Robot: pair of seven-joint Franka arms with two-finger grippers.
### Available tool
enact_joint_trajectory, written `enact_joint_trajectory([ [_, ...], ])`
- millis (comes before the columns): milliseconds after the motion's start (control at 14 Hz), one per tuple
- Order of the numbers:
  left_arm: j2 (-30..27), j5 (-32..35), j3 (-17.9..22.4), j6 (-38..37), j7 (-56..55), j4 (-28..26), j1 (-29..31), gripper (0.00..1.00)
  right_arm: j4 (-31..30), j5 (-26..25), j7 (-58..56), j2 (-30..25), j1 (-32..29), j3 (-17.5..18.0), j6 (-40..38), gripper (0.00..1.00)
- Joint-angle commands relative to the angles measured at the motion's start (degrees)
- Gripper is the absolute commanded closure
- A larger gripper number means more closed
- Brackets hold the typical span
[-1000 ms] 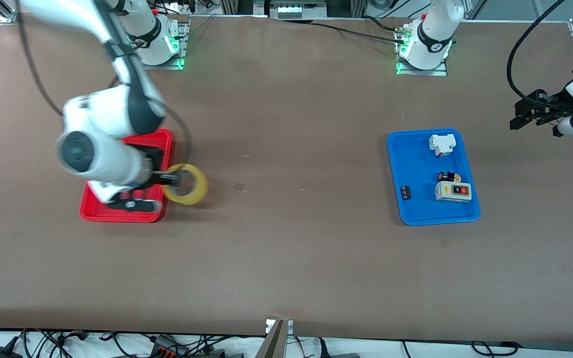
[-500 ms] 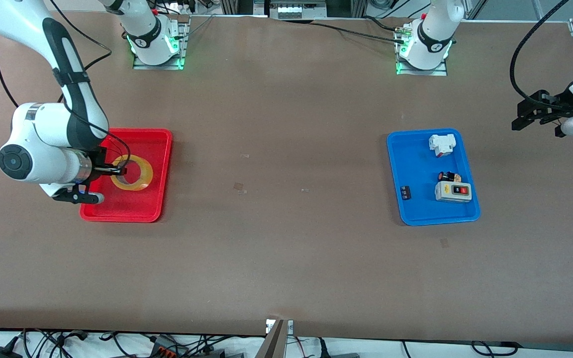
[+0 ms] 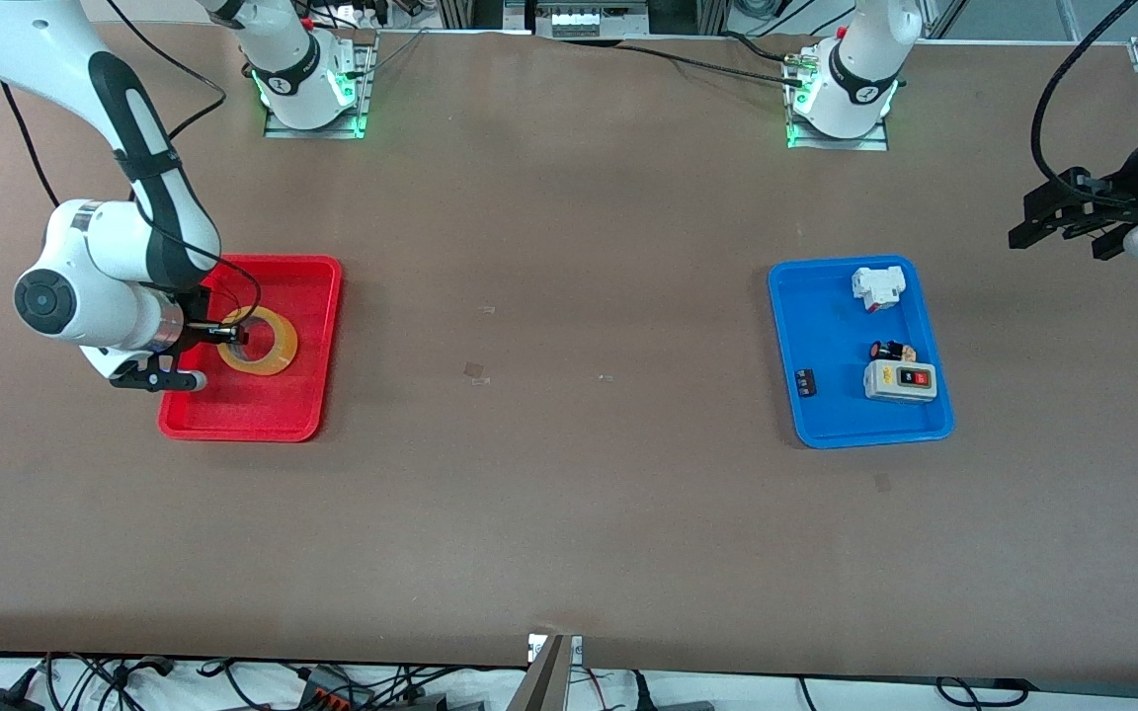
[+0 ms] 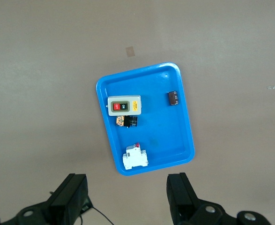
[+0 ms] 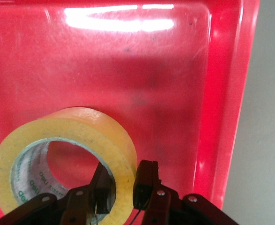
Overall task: Place and move tape with both arms
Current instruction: 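Lower the tape into the red tray and open the right gripper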
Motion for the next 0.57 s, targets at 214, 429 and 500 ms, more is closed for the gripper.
enact_joint_trajectory([
  [214,1.8,0.0,0.0,-1.3,-0.6,2.3,0.2,0.0,-1.8,-0.8,-0.4,-7.1,-0.5,0.5,-5.4,0.0],
  [429,1.9,0.1,0.0,-1.3,-0.6,2.3,0.2,0.0,5.2,-0.8,-1.3,-11.9,-0.4,1.0,-15.6,0.0],
  [500,2.0,0.1,0.0,-1.3,-0.6,2.3,0.2,0.0,9.0,-0.6,-1.5,-12.3,-0.4,1.0,-19.2,0.0],
])
